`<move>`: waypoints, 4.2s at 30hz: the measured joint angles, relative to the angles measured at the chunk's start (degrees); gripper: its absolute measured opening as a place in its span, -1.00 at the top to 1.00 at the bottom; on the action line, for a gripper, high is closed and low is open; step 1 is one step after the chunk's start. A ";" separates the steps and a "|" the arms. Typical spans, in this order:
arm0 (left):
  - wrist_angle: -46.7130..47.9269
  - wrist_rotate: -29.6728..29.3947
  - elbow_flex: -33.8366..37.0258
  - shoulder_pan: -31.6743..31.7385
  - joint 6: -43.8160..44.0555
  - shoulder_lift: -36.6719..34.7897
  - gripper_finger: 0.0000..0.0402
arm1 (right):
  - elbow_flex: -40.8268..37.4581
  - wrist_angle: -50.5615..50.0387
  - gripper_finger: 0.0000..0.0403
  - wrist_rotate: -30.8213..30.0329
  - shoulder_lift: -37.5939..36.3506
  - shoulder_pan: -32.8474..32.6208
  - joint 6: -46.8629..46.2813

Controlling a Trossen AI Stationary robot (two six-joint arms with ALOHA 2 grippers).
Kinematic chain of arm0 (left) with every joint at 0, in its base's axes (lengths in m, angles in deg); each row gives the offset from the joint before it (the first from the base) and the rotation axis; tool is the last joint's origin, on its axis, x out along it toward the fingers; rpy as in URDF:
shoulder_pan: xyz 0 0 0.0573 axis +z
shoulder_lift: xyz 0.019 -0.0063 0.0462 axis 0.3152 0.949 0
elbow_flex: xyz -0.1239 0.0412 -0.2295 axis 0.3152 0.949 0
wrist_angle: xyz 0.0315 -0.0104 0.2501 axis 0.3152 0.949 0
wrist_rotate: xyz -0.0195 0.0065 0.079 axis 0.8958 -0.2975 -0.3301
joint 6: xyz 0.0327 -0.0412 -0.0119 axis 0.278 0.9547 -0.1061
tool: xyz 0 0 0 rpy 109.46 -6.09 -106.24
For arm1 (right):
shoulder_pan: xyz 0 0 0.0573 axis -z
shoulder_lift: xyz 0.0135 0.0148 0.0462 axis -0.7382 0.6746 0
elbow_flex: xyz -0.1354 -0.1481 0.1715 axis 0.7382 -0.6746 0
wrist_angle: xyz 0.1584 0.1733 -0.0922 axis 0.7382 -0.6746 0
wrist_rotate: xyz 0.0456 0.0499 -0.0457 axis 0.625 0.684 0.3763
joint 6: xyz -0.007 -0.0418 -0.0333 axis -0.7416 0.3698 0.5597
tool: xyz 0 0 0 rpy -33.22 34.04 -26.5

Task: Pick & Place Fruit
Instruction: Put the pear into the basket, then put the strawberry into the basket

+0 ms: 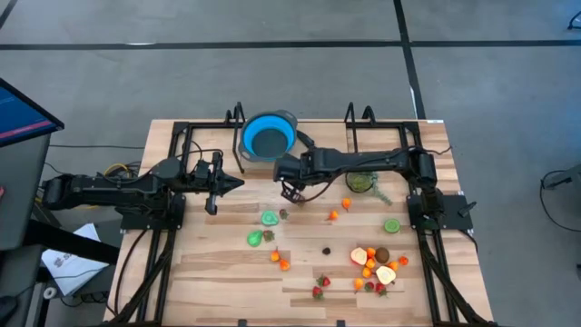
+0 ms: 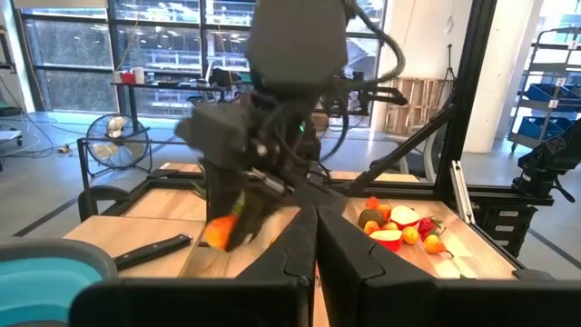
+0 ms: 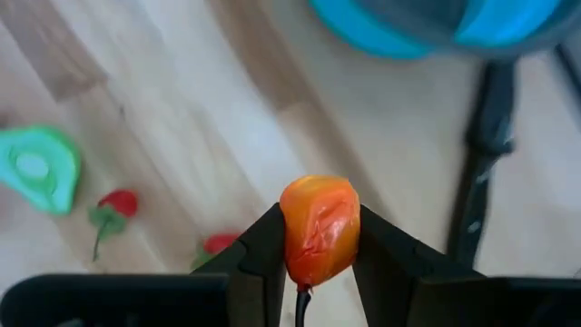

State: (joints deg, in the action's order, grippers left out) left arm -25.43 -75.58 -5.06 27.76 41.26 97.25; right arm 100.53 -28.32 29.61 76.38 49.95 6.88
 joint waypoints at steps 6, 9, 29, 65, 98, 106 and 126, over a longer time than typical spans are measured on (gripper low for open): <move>-0.01 0.00 0.00 0.01 0.00 0.00 0.99 | 4.10 1.92 0.52 -6.44 0.00 0.83 1.59; -0.02 0.00 0.00 0.02 0.00 0.00 0.99 | 4.27 7.24 0.52 -7.10 0.00 1.52 4.73; -0.04 0.00 0.00 0.02 0.00 0.00 0.99 | 4.21 21.99 0.52 -4.96 0.57 8.68 8.44; -0.04 -0.02 0.00 0.00 -0.02 -0.02 0.99 | -2.44 31.36 0.52 9.27 0.55 13.03 14.30; -0.04 0.00 0.00 0.02 -0.02 0.00 0.99 | -2.41 31.27 -0.01 9.27 0.55 13.03 14.47; -0.04 0.00 0.00 0.01 -0.02 -0.01 0.99 | -2.41 31.25 0.13 9.27 0.55 13.03 14.43; -0.04 -0.02 0.00 0.01 -0.02 -0.01 0.99 | -2.37 33.49 0.85 9.27 0.50 13.03 14.32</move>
State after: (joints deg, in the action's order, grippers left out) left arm -25.47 -75.60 -5.06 27.77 41.24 97.23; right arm 98.16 5.17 38.88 76.88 62.98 21.20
